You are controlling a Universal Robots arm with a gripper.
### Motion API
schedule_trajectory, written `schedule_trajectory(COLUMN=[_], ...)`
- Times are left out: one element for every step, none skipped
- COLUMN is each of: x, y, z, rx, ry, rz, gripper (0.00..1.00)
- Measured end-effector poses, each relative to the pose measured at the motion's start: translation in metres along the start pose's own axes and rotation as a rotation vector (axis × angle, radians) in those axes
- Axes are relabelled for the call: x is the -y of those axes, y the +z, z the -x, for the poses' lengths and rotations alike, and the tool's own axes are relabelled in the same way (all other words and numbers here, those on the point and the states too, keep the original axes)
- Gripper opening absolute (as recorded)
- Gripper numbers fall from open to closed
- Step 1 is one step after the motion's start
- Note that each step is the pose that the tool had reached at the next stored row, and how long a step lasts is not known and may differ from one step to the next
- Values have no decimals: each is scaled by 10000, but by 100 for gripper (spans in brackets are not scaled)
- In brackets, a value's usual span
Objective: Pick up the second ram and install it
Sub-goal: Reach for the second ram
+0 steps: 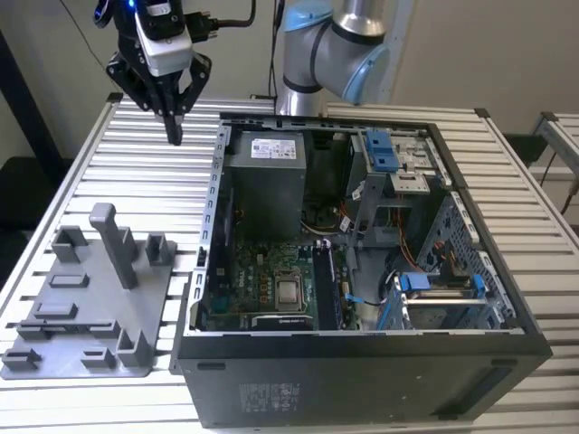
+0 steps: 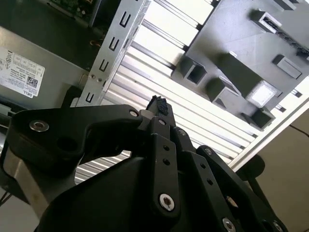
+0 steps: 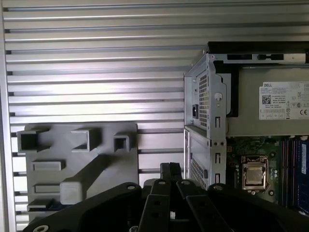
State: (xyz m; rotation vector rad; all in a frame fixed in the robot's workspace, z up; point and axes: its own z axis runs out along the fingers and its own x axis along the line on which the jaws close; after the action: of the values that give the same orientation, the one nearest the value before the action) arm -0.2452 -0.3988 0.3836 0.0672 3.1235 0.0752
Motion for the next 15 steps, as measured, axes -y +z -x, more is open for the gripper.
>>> schedule_trajectory(x=[0, 1, 2, 2, 2, 3, 3, 4, 4, 4, 5, 5, 6, 6, 7], y=[1, 2, 3, 4, 4, 4, 5, 5, 5, 6, 6, 6, 7, 7, 8], z=[-10, -22, -33, -42, -50, -57, -64, -72, -80, -90, -100, -110, -121, -135, -149], rx=[-4, -8, -10, -11, -12, -12, -12, -13, -12, -12, -13, -13, -12, -13, -13], ry=[0, 0, 1, 0, 0, 0, 0, 0, 0, 0, 0, 0, 0, 0, 0], rz=[0, -1, -1, -2, -3, -4, -4, -4, -4, -3, -4, -4, -4, -4, -4], gripper=[11, 11, 11, 11, 11, 11, 11, 11, 11, 11, 11, 11, 11, 11, 11])
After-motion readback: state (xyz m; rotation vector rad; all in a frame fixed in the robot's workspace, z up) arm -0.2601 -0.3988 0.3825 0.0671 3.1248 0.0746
